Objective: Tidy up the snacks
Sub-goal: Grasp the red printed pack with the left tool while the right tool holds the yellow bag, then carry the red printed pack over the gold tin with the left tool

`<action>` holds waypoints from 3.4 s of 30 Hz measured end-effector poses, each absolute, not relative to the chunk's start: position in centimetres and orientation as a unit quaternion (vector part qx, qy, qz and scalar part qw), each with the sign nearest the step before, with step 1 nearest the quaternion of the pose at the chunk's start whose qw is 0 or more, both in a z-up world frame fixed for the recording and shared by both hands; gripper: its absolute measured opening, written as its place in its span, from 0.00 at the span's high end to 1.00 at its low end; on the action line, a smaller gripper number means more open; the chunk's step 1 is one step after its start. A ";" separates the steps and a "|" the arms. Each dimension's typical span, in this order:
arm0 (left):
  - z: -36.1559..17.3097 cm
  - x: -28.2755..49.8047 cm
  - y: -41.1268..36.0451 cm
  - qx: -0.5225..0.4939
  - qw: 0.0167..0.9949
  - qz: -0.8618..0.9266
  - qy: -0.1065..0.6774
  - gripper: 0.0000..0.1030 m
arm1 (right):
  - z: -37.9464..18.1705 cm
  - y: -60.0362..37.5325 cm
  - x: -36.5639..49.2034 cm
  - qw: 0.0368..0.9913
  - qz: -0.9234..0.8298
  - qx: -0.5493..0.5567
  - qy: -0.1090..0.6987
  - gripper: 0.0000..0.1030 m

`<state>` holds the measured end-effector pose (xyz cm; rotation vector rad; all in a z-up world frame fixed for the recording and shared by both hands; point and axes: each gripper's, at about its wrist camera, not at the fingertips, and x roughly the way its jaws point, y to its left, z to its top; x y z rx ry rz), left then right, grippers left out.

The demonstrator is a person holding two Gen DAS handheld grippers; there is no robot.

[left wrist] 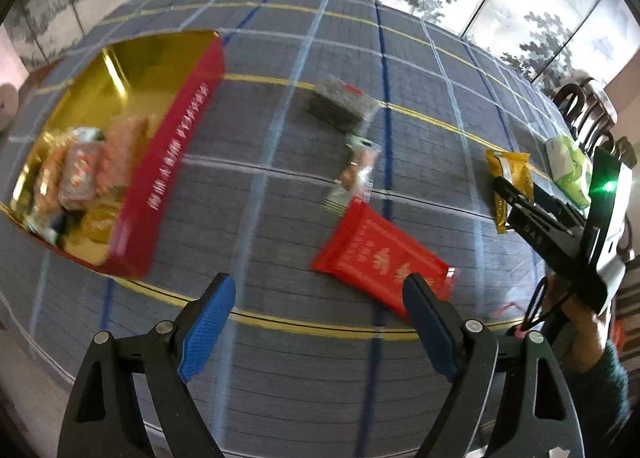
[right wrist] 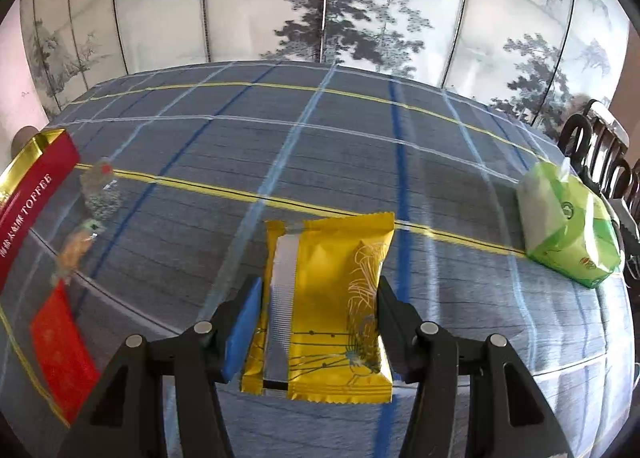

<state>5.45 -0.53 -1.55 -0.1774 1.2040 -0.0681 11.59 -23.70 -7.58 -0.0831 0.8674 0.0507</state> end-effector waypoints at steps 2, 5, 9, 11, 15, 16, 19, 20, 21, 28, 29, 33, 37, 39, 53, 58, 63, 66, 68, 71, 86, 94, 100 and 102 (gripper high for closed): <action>-1.7 5.6 -1.6 -0.090 0.815 -0.031 0.572 0.19 | -7.6 -24.5 11.6 0.907 0.020 -0.039 0.419 0.45; -2.0 5.9 -2.5 -0.107 0.803 -0.032 0.585 0.20 | -7.7 -25.5 11.5 0.908 0.018 -0.037 0.417 0.45; -2.5 6.3 -3.2 -0.142 0.788 -0.022 0.598 0.20 | -7.9 -27.1 11.1 0.909 0.015 -0.029 0.415 0.45; -2.8 6.5 -3.4 -0.160 0.781 -0.016 0.604 0.20 | -8.2 -27.6 10.9 0.910 0.015 -0.023 0.414 0.45; -3.4 6.8 -3.7 -0.201 0.764 -0.002 0.614 0.20 | -8.6 -28.7 11.0 0.906 0.022 0.009 0.423 0.45; -3.6 6.9 -3.9 -0.208 0.761 0.002 0.615 0.21 | -8.7 -28.6 11.0 0.906 0.022 0.009 0.423 0.45; -3.7 7.3 -4.5 -0.216 0.761 0.016 0.611 0.21 | -8.8 -28.3 11.1 0.906 0.019 0.002 0.424 0.45; -3.8 7.4 -4.7 -0.217 0.761 0.020 0.611 0.22 | -8.8 -28.2 11.1 0.906 0.019 0.002 0.423 0.45; -4.0 7.6 -4.9 -0.220 0.761 0.026 0.609 0.22 | -8.8 -28.2 11.1 0.906 0.020 0.003 0.424 0.45; -4.9 8.5 -5.5 -0.227 0.763 0.072 0.601 0.22 | -8.8 -28.2 11.1 0.906 0.020 0.003 0.423 0.45; -5.0 8.6 -5.6 -0.224 0.765 0.074 0.600 0.22 | -8.8 -28.3 11.1 0.906 0.020 0.004 0.423 0.45; -5.5 9.0 -5.9 -0.210 0.765 0.071 0.605 0.22 | -8.8 -28.3 11.1 0.906 0.020 0.004 0.423 0.45; -5.7 9.2 -6.4 -0.182 0.769 0.063 0.609 0.22 | -8.8 -28.2 11.1 0.906 0.020 0.004 0.423 0.45; -5.6 9.2 -6.7 -0.165 0.773 0.058 0.610 0.25 | -8.8 -28.3 11.1 0.906 0.020 0.004 0.423 0.45; -5.4 8.5 -7.1 -0.048 0.800 -0.004 0.599 0.50 | -8.8 -28.3 11.1 0.906 0.020 0.003 0.424 0.45; -5.3 8.2 -6.7 -0.037 0.803 -0.029 0.595 0.53 | -8.8 -28.3 11.1 0.906 0.019 0.003 0.424 0.45; -5.1 7.9 -6.3 -0.030 0.805 -0.043 0.590 0.54 | -8.9 -28.2 11.2 0.905 0.018 0.001 0.424 0.45; -4.9 7.7 -6.1 -0.026 0.808 -0.046 0.587 0.55 | -8.9 -28.1 11.1 0.905 0.016 -0.002 0.424 0.45; -4.8 7.5 -6.1 -0.021 0.810 -0.047 0.584 0.55 | -8.9 -28.1 11.1 0.905 0.016 -0.002 0.424 0.45; -4.6 7.3 -5.9 -0.020 0.811 -0.052 0.583 0.55 | -8.8 -28.0 11.1 0.905 0.016 -0.003 0.424 0.45; 1.5 6.2 -3.4 0.013 0.854 -0.070 0.515 0.55 | -8.8 -27.9 11.1 0.905 0.013 -0.008 0.425 0.45; 4.7 7.0 1.6 0.017 0.873 -0.041 0.487 0.55 | -8.8 -27.9 11.1 0.905 0.012 -0.009 0.425 0.45; 5.5 7.5 6.5 0.021 0.876 -0.006 0.481 0.55 | -8.8 -27.9 11.1 0.905 0.011 -0.009 0.425 0.45; 5.4 7.8 8.0 0.024 0.875 0.002 0.483 0.55 | -8.7 -28.0 11.0 0.905 0.010 -0.009 0.425 0.45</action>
